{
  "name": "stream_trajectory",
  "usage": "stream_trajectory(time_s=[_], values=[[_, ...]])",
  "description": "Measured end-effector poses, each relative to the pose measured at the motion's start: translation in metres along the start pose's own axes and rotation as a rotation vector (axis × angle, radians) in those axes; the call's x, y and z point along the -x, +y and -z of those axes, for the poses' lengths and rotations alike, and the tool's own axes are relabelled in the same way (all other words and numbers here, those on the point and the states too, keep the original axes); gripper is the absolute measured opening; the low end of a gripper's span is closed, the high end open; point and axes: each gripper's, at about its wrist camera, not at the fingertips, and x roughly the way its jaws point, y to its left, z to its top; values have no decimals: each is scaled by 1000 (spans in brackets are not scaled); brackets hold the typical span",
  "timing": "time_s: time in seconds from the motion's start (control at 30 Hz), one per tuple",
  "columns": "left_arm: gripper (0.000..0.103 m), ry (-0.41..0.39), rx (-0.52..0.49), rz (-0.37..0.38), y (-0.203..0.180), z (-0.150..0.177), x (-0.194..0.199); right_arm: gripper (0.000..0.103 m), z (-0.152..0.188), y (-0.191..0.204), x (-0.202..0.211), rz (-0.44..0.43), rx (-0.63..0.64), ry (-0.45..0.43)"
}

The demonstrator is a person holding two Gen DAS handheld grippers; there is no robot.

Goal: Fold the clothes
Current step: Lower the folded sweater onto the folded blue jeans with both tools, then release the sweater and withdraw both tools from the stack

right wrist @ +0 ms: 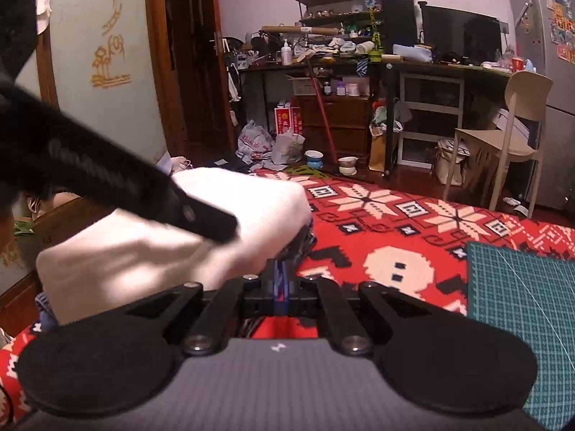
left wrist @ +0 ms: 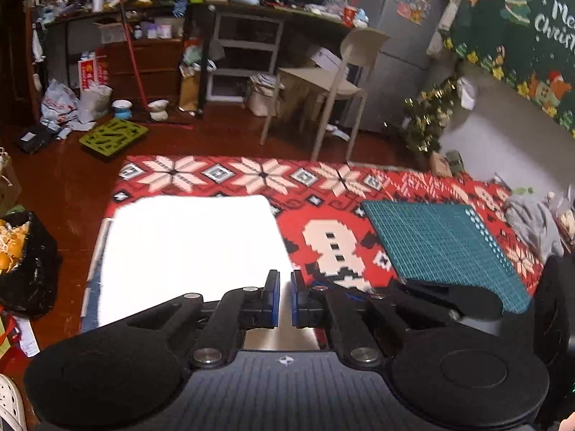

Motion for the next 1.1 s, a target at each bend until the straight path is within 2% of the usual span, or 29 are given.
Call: stream_trajectory(time_s=[0.37,0.77,1.0,1.1], values=[[6,43,-62,-21,-17,35,28,3,24,26,28,-56,89,20],[6,49,16,-21,-25,70,67,3,49,58,82,-101,134,73],[7,20,90,-30,-32,86,94,8,38,59,117,-123,97,107],[24,-10,140,-65,-34,89,107,12,23,57,128,-113,83,99]])
